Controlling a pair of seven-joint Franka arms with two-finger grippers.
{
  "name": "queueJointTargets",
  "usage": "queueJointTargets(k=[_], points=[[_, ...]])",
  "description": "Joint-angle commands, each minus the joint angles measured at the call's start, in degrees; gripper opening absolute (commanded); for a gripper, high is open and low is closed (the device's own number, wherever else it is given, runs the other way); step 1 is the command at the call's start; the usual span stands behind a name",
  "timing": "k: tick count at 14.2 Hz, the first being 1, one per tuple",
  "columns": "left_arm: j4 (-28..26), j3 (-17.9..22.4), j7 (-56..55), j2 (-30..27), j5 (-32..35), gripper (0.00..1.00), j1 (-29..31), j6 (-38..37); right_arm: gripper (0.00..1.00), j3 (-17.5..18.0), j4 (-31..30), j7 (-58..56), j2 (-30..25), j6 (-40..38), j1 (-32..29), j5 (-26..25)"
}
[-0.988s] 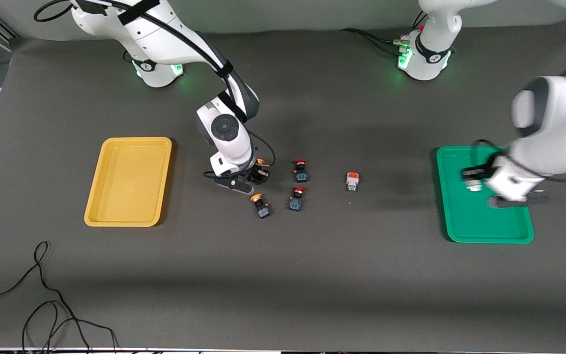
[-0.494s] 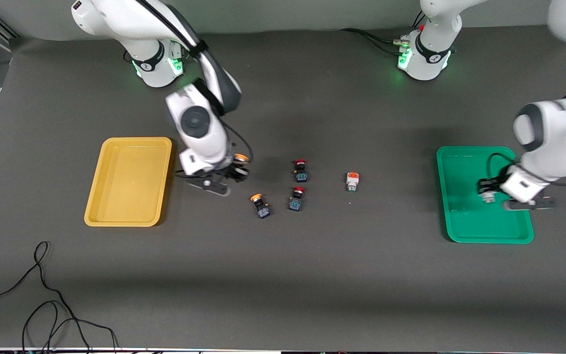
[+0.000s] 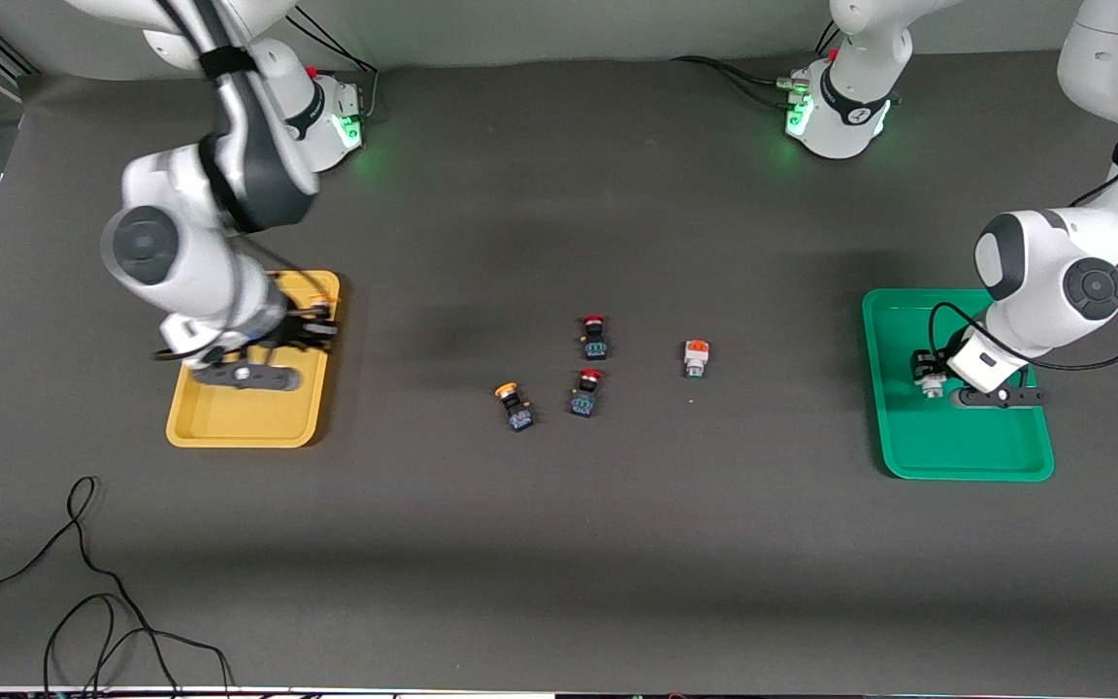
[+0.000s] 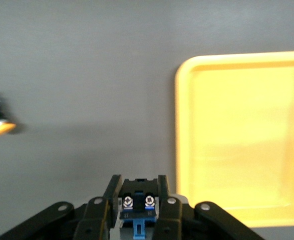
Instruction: Place green and yellow buttons in trays
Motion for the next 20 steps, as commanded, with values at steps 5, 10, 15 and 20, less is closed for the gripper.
queueJointTargets(k=[5, 10, 15, 20], points=[[24.0, -5.1, -0.9, -5.9, -0.9, 1.00, -0.5, -41.3, 0.00, -12.2, -19.3, -25.0, -1.0, 25.3, 0.6, 0.7], [24.6, -14.4, -21.0, -5.3, -3.5, 1.00, -7.4, -40.3, 0.00, -11.4, -24.3, -25.3, 2.9, 36.0, 1.3, 7.8], [20.4, -14.1, -39.3, 1.4, -1.6, 1.00, -24.3, -25.8, 0.84, -11.0, -24.3, -30.5, 5.2, 37.3, 3.3, 13.9], [18.8, -13.9, -44.6, 11.4, 6.4, 1.00, -27.0, -15.2, 1.00, -11.0, -24.2, -29.1, 3.1, 34.9, 3.5, 15.2]])
